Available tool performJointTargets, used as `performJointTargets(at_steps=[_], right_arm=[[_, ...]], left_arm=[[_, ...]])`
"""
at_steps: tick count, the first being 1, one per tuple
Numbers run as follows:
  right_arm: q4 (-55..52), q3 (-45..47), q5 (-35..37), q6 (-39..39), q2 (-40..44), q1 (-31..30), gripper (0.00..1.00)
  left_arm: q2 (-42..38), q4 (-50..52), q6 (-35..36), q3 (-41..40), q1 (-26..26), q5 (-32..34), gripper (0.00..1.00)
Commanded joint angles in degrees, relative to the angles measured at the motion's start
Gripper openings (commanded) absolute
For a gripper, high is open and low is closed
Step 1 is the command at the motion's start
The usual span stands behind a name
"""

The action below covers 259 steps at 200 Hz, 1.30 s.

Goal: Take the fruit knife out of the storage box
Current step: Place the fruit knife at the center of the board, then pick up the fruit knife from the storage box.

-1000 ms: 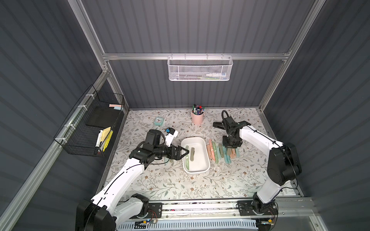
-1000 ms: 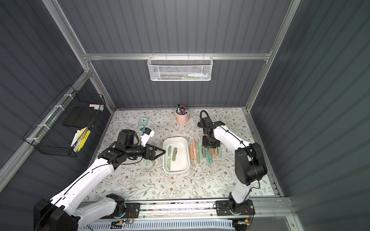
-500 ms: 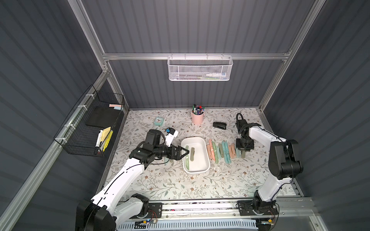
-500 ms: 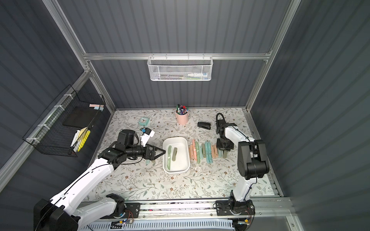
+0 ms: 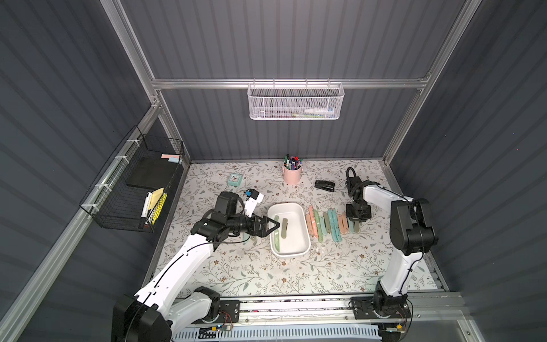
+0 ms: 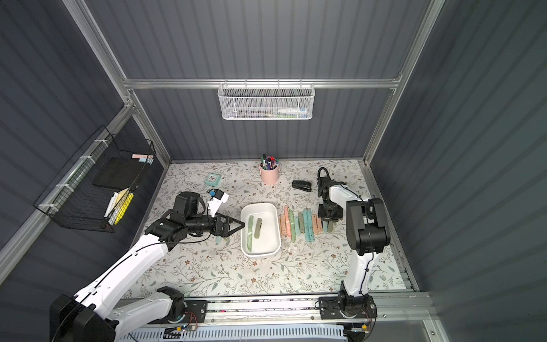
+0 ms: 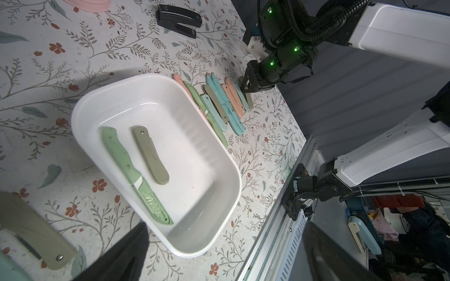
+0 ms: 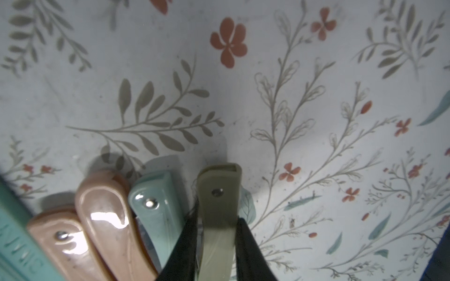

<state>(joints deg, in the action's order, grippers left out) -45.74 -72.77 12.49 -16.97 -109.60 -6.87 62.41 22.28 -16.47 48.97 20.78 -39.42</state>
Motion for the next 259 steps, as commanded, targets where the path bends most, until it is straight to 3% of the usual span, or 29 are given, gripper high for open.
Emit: performJointTargets(at_steps=[1, 133, 181, 219, 238, 259], right_arm=[[-0.05, -0.77, -0.85, 0.70, -0.27, 0.28, 0.26], [-1.60, 0.09, -3.57, -0.38, 3.91, 0.28, 0.35], [-2.35, 2.30, -8.69, -2.57, 12.33, -0.21, 0.36], [-0.53, 5.41, -11.41, -4.69, 21.18, -4.41, 0.38], [0.26, 6.86, -12.20, -6.02, 24.18, -6.25, 0.38], [1.30, 8.69, -13.87, -8.10, 26.75, -7.27, 0.39]], left_arm=[[-0.11, -0.23, 0.11, 1.22, -0.12, 0.21, 0.99], [-1.01, 1.27, 0.80, 1.48, -0.12, 4.35, 0.99], [-1.14, 1.25, 0.46, 1.42, -0.12, 6.41, 0.99], [-0.73, 1.77, 0.23, 1.37, 0.05, 9.86, 0.99], [0.62, 2.61, 0.20, 1.85, 1.98, 13.85, 0.99], [4.41, 5.35, 0.51, 5.56, 8.41, 20.91, 0.99]])
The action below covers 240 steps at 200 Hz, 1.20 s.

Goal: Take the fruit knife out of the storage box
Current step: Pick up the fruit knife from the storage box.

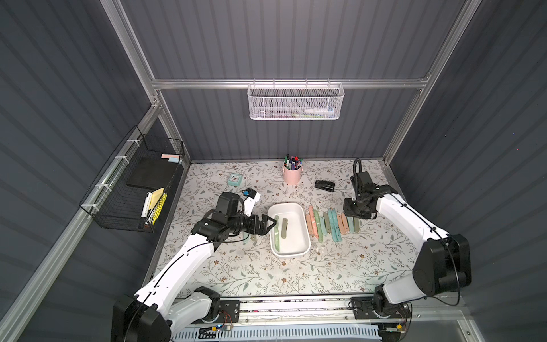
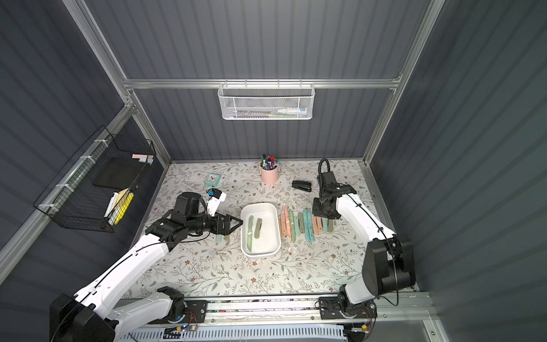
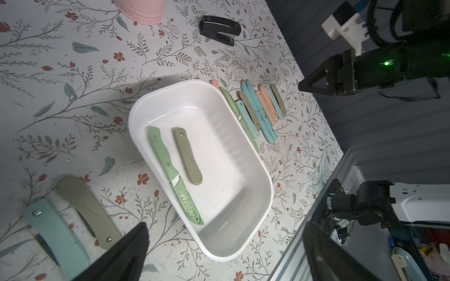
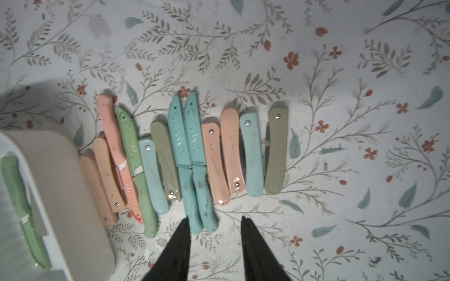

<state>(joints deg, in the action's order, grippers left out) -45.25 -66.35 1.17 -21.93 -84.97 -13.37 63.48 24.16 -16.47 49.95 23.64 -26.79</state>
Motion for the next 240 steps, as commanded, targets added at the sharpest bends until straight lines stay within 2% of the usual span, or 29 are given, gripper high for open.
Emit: performJointTargets(at_steps=[1, 15, 43, 77, 118, 163, 206, 216, 240], right_arm=[[0.89, 2.36, -2.65, -3.22, 2.28, -0.78, 0.39], [2.27, 4.01, -4.37, -4.73, 4.22, -1.24, 0.42], [3.90, 6.28, -5.35, -7.09, 8.00, -2.78, 0.51], [5.42, 7.49, -6.44, -8.44, 9.88, -4.19, 0.52], [4.33, 7.30, -6.35, -8.79, 9.90, -5.04, 0.52], [3.95, 7.37, -6.35, -9.00, 10.29, -5.97, 0.52], [4.12, 7.46, -6.62, -9.14, 9.82, -6.73, 0.52], [4.21, 7.48, -6.62, -9.12, 9.64, -6.98, 0.52], [4.10, 7.28, -6.71, -9.09, 9.47, -7.29, 0.52]], left_arm=[[3.50, 3.50, 0.53, 4.74, 5.90, 8.70, 0.99], [5.39, 3.31, 0.33, 5.77, 8.95, 11.92, 0.99], [8.50, 1.09, -1.99, 5.51, 9.55, 13.81, 0.99], [16.48, 2.62, -4.01, 8.45, 13.60, 20.19, 0.95], [29.48, 5.33, -7.70, 15.13, 17.81, 25.37, 0.80], [37.35, 7.54, -11.28, 19.34, 19.03, 29.56, 0.61], [42.63, 9.72, -13.67, 22.61, 19.13, 30.94, 0.54], [43.93, 9.94, -13.68, 23.39, 19.11, 30.27, 0.49], [46.49, 11.18, -14.66, 25.03, 19.15, 29.94, 0.44]])
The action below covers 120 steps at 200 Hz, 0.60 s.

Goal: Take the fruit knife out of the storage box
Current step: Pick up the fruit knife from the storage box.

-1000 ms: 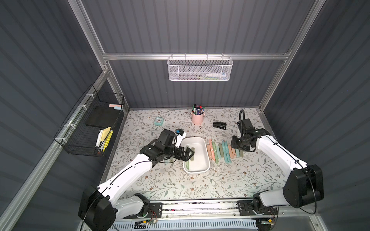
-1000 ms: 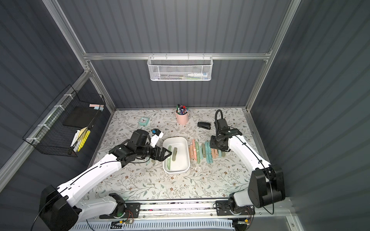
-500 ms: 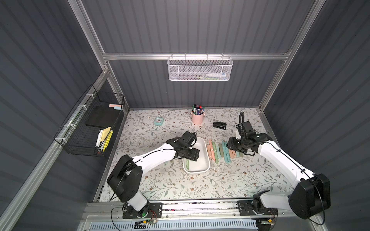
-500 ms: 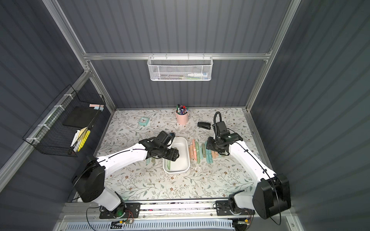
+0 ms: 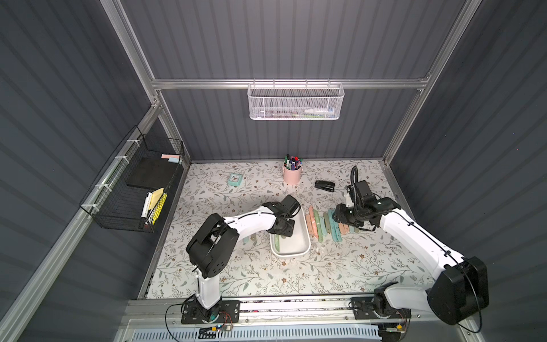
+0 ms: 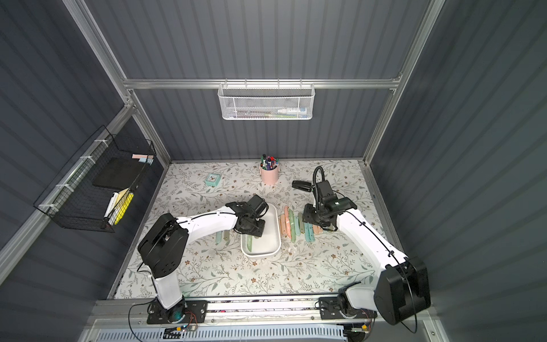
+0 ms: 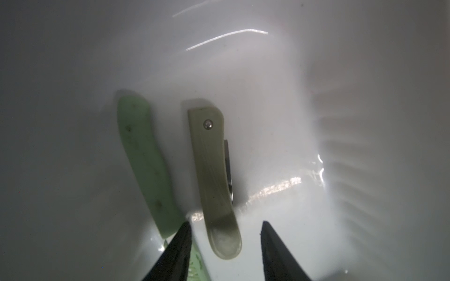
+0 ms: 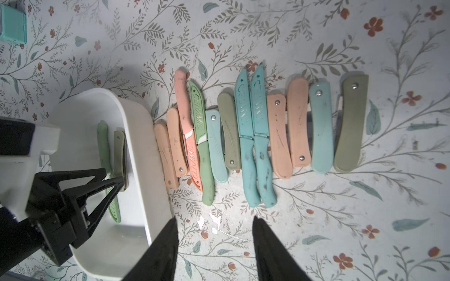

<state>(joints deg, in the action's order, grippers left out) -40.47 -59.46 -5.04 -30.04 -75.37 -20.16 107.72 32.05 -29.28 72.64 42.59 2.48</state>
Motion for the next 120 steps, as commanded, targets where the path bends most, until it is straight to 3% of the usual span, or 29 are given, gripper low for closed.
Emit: performJointTargets(at_steps=[1, 120], right_arm=[[-0.71, 0.40, -0.50, -1.03, -0.12, -0.53, 0.52], [-1.68, -0.82, -0.14, -1.27, 0.14, -1.46, 0.53]], left_arm=[[2.33, 3.33, -1.89, 2.38, 0.16, 0.72, 0.44], [7.77, 6.36, -4.08, 5.48, 0.57, 1.01, 0.24]])
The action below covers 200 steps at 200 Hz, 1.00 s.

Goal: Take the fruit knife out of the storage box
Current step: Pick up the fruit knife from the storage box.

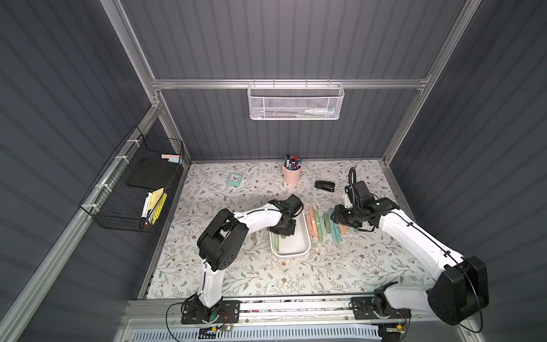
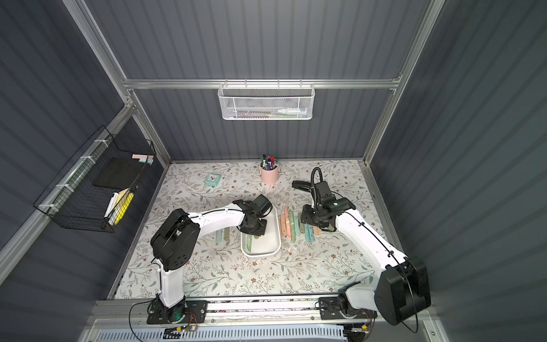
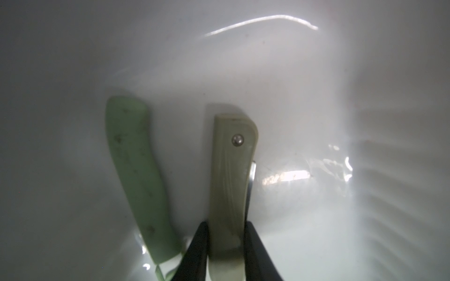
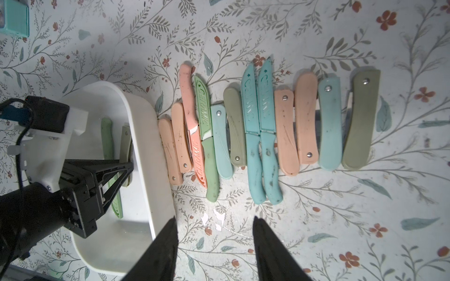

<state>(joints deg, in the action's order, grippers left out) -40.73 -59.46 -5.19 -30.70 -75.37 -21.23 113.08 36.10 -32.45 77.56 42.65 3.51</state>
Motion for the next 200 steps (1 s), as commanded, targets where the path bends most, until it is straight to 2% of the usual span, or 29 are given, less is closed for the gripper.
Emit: performJointTargets(at_steps=[1, 65, 131, 148, 166, 200], right_arm=[[-1.44, -0.78, 0.05, -0.65, 0.14, -0.39, 0.53], [-1.18, -0.30, 0.25, -0.68, -0.02, -0.56, 0.53], [-0.64, 0.40, -0.65, -0.85, -1.17, -0.65, 0.53], [-0.22, 0.49, -1.08, -1.01, -1.28, -0.65, 0.53], [0.34, 0.53, -1.27, -1.03, -1.36, -1.16, 0.52], [1.68, -0.63, -2.30, -0.60, -1.97, -3.21, 0.53]], left_arm=[[2.41, 2.31, -0.89, 0.57, 0.50, 0.00, 0.24], [-1.50, 3.07, -0.31, 2.70, 0.68, -0.09, 0.21], [-14.64, 4.73, 0.69, 0.45, 0.68, 0.53, 0.22], [-19.52, 6.82, -0.06, -1.62, 0.36, 3.63, 0.24], [-24.61, 8.15, -0.03, -5.18, -1.58, 5.80, 0.26], [-33.68, 6.06, 0.10, -16.68, -11.34, 3.09, 0.27]])
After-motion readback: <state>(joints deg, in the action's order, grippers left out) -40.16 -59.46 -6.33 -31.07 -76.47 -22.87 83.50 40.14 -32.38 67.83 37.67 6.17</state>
